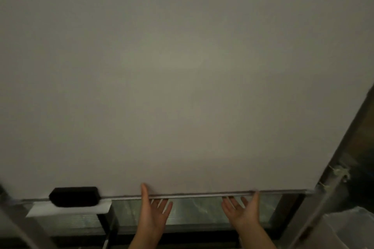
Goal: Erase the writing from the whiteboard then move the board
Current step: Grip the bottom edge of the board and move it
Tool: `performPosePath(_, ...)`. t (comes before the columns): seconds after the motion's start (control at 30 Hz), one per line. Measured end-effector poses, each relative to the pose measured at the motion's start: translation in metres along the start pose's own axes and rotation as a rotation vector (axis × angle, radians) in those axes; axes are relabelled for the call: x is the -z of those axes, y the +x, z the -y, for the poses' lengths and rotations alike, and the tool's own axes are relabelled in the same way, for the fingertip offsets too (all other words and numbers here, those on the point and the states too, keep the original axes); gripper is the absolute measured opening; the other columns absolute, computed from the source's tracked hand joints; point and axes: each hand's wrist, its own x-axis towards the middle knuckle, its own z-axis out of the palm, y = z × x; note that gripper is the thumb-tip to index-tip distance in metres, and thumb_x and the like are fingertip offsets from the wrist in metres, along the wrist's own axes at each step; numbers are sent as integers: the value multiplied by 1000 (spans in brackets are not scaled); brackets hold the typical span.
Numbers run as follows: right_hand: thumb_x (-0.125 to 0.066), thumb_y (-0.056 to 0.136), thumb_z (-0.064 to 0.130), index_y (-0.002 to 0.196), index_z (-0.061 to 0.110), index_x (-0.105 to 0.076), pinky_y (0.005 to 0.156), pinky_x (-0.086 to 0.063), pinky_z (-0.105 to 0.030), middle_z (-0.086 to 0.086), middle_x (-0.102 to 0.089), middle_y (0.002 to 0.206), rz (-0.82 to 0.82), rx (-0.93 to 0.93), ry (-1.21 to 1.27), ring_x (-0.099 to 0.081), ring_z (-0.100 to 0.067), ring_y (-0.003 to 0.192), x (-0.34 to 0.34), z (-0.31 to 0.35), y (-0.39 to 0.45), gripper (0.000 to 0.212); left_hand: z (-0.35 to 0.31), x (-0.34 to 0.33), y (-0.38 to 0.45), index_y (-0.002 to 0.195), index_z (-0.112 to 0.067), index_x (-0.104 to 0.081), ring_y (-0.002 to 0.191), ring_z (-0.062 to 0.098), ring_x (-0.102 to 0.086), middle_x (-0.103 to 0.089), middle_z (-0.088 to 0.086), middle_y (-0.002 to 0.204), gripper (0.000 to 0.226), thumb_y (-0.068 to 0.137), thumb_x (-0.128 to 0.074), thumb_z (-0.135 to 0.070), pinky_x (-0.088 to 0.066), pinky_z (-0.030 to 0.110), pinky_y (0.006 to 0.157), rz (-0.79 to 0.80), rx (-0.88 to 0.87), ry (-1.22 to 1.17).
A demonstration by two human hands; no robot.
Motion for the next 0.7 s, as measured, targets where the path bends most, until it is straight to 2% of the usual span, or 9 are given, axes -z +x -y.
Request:
performPosePath(0.07, -35, 88, 72, 116, 18, -44, 108, -31, -50, -19, -39, 146, 10, -3, -8, -41, -37, 133, -6, 10, -3, 62, -4, -5, -2, 136, -16, -48, 116, 30, -50, -53, 12, 133, 72, 88, -40, -68, -33, 47, 108, -4, -29, -44)
performPosePath(0.13, -32, 84, 78, 130, 17, -47, 109, -32, -50, -16, -39, 147, 26, -11, -2, -41, -34, 133, -13, 17, -5, 78, -7, -10, -6, 141, -15, -44, 126, 33, -47, -46, 13, 143, 82, 84, -40, -75, -34, 51, 108, -23, -49, -102)
performPosePath(0.2, -30, 80, 82, 143, 20, -41, 107, -34, -51, -13, -42, 146, 62, -18, 27, -42, -33, 132, -19, 18, -6, 88, -7, -18, -9, 147, -16, -38, 133, 34, -42, -43, 14, 146, 89, 83, -39, -77, -34, 55, 108, -42, -68, -155)
performPosePath(0.4, -23, 84, 81, 144, 30, -39, 111, -31, -51, -1, -42, 149, 79, 24, 43, -41, -29, 134, -32, 5, -17, 81, 3, -38, -21, 148, -22, -37, 134, 35, -41, -40, 12, 149, 86, 84, -36, -79, -38, 57, 105, -67, -123, -167)
performPosePath(0.5, -28, 82, 82, 141, 28, -44, 111, -32, -49, 0, -45, 146, 68, 45, 65, -45, -27, 131, -37, 4, -15, 82, 0, -38, -23, 150, -22, -35, 135, 35, -39, -37, 13, 151, 89, 82, -37, -80, -37, 57, 106, -94, -111, -144)
performPosePath(0.6, -36, 68, 89, 143, 26, -40, 113, -31, -46, 1, -44, 145, 31, 52, 100, -44, -25, 131, -39, 3, -12, 98, 1, -38, -26, 147, -21, -39, 134, 34, -42, -40, 12, 150, 89, 81, -37, -81, -39, 54, 101, -92, -115, -129)
performPosePath(0.7, -37, 77, 84, 146, 24, -34, 113, -31, -42, 5, -42, 140, -8, 76, 115, -44, -21, 127, -37, 1, -7, 91, 2, -42, -36, 144, -20, -43, 131, 32, -45, -45, 10, 146, 85, 84, -33, -79, -42, 52, 95, -91, -130, -103)
